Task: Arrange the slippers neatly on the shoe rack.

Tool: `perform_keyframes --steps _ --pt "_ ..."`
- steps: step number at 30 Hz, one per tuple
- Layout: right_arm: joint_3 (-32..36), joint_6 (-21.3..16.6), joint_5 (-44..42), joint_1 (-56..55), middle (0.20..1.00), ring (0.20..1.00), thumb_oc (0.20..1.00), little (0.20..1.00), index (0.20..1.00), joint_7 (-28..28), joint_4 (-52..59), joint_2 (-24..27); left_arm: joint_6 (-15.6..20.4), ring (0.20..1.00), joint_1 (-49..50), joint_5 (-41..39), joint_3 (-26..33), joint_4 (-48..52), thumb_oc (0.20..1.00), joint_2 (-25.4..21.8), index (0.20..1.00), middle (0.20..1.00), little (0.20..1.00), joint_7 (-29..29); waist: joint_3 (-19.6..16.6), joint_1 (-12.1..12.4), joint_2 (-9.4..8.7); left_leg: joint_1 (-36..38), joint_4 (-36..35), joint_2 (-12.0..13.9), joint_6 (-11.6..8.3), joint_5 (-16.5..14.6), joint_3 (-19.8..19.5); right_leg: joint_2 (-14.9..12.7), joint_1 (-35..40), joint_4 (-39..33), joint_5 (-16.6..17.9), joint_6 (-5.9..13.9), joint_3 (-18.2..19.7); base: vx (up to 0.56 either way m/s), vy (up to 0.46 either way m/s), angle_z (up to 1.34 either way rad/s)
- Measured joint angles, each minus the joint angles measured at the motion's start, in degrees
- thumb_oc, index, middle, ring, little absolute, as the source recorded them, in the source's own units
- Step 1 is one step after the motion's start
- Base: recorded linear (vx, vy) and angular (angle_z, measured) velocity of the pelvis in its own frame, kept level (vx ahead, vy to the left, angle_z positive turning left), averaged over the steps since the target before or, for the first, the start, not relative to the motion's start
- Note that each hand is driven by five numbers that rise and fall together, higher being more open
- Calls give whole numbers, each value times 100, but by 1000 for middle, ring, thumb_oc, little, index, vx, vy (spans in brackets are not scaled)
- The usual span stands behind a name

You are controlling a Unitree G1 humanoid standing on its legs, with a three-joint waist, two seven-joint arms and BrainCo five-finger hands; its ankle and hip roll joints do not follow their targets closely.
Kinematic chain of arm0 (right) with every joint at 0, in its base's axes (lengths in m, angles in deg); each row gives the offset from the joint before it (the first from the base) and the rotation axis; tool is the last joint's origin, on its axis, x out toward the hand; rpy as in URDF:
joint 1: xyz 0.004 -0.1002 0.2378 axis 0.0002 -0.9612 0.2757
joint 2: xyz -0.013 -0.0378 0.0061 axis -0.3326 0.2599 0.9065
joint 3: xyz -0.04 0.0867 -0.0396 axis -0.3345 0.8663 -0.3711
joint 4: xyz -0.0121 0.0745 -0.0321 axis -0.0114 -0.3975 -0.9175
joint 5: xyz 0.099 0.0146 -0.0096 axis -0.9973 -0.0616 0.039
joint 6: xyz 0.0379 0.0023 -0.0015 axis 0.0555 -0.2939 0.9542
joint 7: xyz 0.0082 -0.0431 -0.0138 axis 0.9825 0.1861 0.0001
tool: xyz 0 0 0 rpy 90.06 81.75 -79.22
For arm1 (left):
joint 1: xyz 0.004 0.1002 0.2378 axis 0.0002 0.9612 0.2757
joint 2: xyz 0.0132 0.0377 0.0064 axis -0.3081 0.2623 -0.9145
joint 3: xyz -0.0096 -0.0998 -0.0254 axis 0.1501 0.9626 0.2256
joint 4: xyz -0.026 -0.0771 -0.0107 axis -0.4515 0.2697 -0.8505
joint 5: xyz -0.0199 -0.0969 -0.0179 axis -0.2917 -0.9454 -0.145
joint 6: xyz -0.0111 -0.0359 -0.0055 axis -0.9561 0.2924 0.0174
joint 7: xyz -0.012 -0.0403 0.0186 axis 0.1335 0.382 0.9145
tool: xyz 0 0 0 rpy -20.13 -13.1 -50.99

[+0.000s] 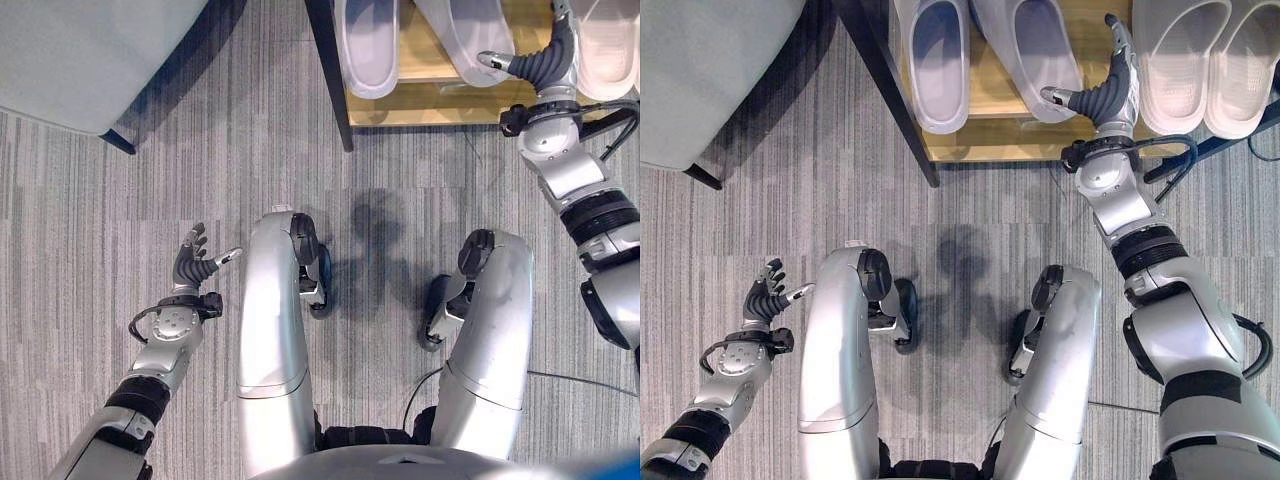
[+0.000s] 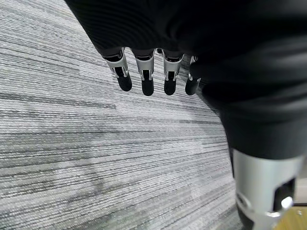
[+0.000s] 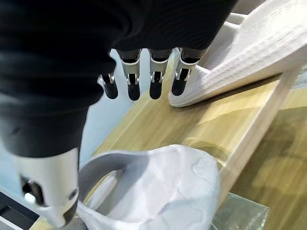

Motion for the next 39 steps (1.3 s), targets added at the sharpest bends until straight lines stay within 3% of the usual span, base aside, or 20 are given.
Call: perform_keyframes --steps 11,19,30,33,35,39 --pt "25 6 -5 -351 1000 1000 1000 1000 1000 -154 250 -297 -22 1000 -239 4 14 -154 1000 158 1000 1000 1000 34 1 -28 -67 2 95 32 -16 -21 -27 47 -2 88 -19 43 14 0 0 0" --pt "311 -13 8 -984 1000 1000 1000 1000 1000 -194 1318 -296 -45 1000 -335 29 40 -153 1000 177 1000 1000 1000 216 8 -73 -114 -2 143 33 -61 -73 -51 79 -4 125 -37 76 21 0 0 0" --pt "490 -11 12 -1583 1000 1000 1000 1000 1000 -238 1765 -404 -144 1000 -385 219 187 -151 1000 408 1000 1000 1000 263 25 -199 -163 -1 197 41 -71 -88 -76 105 -9 190 -45 68 22 0 0 0" --pt "906 -30 654 -1782 1000 1000 1000 1000 1000 -54 1843 -425 -110 1000 -241 281 242 -178 1000 528 1000 1000 1000 270 25 -175 -162 -1 198 41 -86 -96 -81 127 -8 192 -52 76 26 0 0 0" --pt "1470 -34 1237 -1909 1000 1000 1000 1000 1000 383 1889 -433 -86 1000 57 383 228 -178 1000 555 1000 1000 1000 271 25 -177 -162 0 198 42 -101 -106 -80 127 -12 195 -64 93 31 0 0 0" --pt "1383 -55 1347 -1459 1000 1000 1000 1000 1000 639 1295 -442 -33 1000 83 453 222 -200 1000 555 1000 1000 1000 272 25 -137 -162 9 241 34 -102 -106 -104 131 -10 264 -89 139 34 0 0 0"
